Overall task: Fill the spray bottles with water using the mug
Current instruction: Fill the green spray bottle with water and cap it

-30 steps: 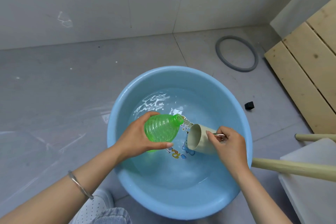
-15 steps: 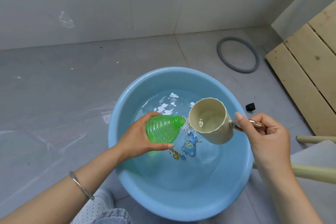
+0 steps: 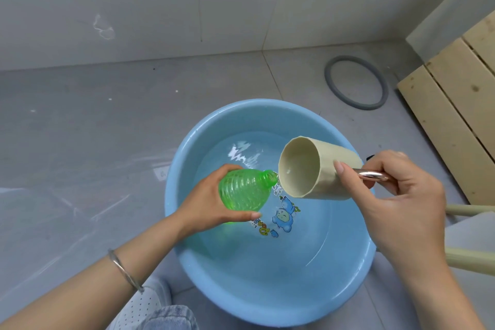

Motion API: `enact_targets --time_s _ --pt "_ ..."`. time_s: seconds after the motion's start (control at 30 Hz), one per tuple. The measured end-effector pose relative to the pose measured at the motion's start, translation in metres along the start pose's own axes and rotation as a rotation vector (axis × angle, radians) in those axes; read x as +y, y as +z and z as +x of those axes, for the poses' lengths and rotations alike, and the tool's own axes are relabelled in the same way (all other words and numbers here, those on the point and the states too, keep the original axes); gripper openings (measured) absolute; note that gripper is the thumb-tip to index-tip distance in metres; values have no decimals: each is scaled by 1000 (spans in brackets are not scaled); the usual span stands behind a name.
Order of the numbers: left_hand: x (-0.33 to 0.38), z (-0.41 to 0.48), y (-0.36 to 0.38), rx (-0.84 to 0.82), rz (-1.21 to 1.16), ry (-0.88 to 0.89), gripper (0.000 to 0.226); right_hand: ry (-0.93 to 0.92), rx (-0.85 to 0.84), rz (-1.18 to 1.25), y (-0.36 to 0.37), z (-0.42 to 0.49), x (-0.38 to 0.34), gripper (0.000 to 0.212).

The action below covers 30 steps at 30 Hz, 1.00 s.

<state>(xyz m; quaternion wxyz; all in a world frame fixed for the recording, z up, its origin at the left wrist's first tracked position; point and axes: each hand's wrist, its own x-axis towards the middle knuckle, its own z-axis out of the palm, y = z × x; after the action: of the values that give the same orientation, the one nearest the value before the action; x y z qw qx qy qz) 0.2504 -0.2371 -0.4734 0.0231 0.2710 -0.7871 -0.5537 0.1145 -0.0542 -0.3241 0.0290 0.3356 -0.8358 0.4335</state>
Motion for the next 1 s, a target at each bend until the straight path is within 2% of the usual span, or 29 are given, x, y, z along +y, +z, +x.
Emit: enact_targets --time_s 0.23,0.7,1.0 --pt "-1 0 -1 -1 7 4 85 -158 -7 -177 1 2 -10 36" --pt "0 -1 -1 -6 15 -12 88 -400 8 -338 0 3 -19 35" --pt "-2 0 0 9 11 -5 82 -658 22 -422 3 3 -21 37"
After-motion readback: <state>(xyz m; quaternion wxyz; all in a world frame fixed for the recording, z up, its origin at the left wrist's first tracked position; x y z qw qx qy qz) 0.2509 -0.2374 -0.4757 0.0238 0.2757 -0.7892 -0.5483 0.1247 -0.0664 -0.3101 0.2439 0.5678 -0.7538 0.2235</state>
